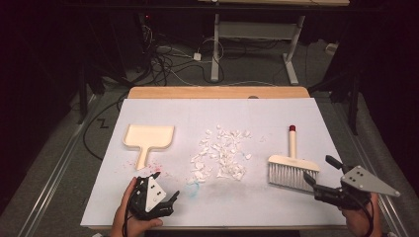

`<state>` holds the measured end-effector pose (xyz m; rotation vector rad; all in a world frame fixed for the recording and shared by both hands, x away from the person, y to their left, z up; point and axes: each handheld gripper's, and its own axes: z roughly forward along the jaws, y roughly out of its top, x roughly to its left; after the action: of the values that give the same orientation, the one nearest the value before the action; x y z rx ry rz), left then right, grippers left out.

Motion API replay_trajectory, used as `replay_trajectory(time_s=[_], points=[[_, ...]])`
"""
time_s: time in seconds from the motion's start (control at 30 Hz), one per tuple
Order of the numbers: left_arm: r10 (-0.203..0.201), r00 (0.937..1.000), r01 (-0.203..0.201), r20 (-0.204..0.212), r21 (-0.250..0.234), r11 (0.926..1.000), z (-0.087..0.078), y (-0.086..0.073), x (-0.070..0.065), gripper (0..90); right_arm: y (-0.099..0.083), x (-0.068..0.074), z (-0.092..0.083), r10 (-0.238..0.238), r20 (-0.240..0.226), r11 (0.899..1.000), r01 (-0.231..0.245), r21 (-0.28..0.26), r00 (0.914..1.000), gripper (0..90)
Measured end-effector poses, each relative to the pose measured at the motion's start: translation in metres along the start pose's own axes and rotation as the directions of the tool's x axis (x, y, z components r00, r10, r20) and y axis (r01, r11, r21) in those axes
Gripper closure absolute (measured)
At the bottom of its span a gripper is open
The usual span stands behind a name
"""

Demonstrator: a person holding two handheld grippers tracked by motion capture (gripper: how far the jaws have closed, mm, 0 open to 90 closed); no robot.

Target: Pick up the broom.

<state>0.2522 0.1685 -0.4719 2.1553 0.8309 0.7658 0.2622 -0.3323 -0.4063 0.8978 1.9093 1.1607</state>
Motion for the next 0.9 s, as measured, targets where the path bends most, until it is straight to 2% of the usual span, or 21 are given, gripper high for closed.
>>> replay_trajectory(time_s=[0.07,0.1,0.13,0.3,0.37,0.53,0.6,0.67,0.73,0.77,0.8,0.87,0.9], points=[[0.002,1.0,-0.002,0.002,-0.002,1.0,0.0,0.0,0.0,17.5,-0.001,0.003,0.0,-0.009,-0.003,1.0,0.009,0.002,1.0,17.1],[0.013,0.9999,-0.013,0.003,0.0,0.9999,0.001,0.001,-0.001,17.6,-0.003,0.007,0.002,-0.031,-0.006,0.999,0.031,0.012,0.9995,16.8],[0.021,0.9998,-0.021,0.005,0.001,0.9998,0.001,0.002,-0.002,17.6,-0.003,0.008,0.003,-0.035,-0.008,0.999,0.035,0.013,0.9994,16.8],[0.039,0.9992,-0.039,0.012,0.006,0.9992,0.002,-0.001,-0.002,17.5,-0.003,0.004,0.005,0.016,0.003,0.999,-0.016,0.029,0.9999,17.1],[0.045,0.9989,-0.045,0.013,0.007,0.999,0.002,-0.002,-0.001,17.5,-0.002,0.003,0.008,0.043,0.019,0.998,-0.044,0.054,0.9989,19.0],[0.05,0.9986,-0.05,0.017,0.009,0.9987,0.002,-0.002,-0.003,17.5,0.0,-0.002,0.013,0.061,0.018,0.994,-0.062,0.088,0.998,18.9],[0.051,0.9985,-0.051,0.019,0.011,0.9986,0.002,-0.002,-0.003,17.5,0.003,-0.006,0.018,0.045,0.008,0.994,-0.045,0.1,0.999,19.0],[0.054,0.9983,-0.054,0.022,0.016,0.9984,0.003,-0.002,-0.003,17.5,0.008,-0.011,0.028,0.05,0.051,0.99,-0.056,0.132,0.9974,25.0],[0.058,0.998,-0.059,0.025,0.018,0.9981,0.003,-0.001,-0.004,17.5,0.012,-0.019,0.042,0.067,0.084,0.981,-0.081,0.178,0.9942,25.4],[0.059,0.9979,-0.059,0.027,0.018,0.9981,0.003,-0.001,-0.004,17.5,0.013,-0.024,0.05,0.083,0.084,0.976,-0.098,0.196,0.993,26.5],[0.059,0.9979,-0.06,0.028,0.019,0.998,0.003,-0.001,-0.004,17.6,0.014,-0.029,0.058,0.096,0.098,0.967,-0.116,0.228,0.9906,26.6],[0.062,0.9976,-0.062,0.03,0.019,0.9979,0.003,-0.002,-0.004,17.5,0.017,-0.038,0.073,0.127,0.111,0.954,-0.152,0.258,0.9857,26.5],[0.063,0.9975,-0.064,0.03,0.02,0.9977,0.003,-0.002,-0.004,17.5,0.019,-0.042,0.082,0.147,0.116,0.939,-0.176,0.295,0.9823,24.3]])
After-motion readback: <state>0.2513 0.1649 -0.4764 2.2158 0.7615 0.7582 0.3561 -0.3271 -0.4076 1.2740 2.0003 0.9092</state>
